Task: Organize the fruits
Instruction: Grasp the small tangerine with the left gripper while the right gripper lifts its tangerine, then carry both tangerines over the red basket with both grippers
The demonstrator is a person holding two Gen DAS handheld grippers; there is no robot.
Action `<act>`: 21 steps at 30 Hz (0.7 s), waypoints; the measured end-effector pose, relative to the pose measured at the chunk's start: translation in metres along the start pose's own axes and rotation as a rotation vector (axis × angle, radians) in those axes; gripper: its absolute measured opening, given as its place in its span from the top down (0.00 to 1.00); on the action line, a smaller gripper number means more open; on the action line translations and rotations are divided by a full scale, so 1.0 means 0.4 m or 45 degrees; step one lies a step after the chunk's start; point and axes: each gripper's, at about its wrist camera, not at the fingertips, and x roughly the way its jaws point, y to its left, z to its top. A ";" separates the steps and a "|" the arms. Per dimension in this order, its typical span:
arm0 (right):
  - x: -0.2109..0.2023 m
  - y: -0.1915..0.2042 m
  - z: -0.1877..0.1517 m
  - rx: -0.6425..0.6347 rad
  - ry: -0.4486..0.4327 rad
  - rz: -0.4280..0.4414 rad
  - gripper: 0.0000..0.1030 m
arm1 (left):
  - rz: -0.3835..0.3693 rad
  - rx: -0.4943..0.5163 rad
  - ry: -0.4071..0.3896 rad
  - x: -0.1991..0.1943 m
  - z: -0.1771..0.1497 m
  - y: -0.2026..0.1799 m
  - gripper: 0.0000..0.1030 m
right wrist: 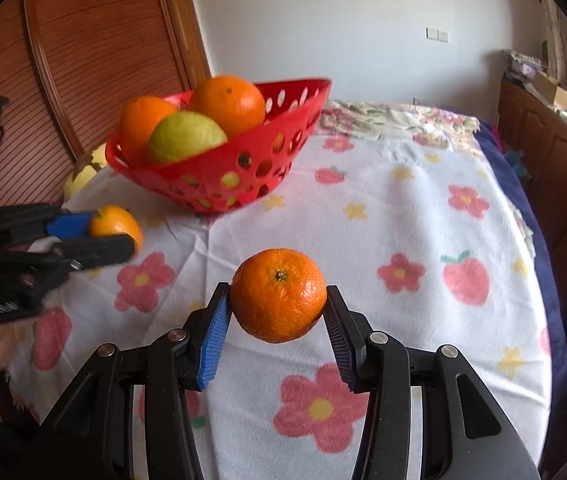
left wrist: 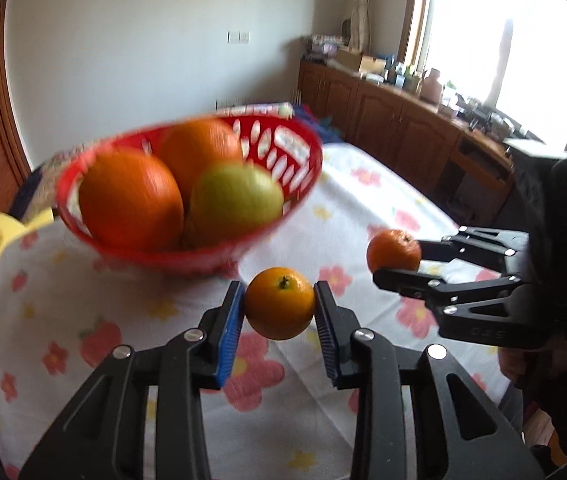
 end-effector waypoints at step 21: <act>-0.073 -0.022 0.240 -0.113 -0.180 -0.061 0.54 | 0.105 0.017 -0.165 -0.024 0.216 0.193 0.68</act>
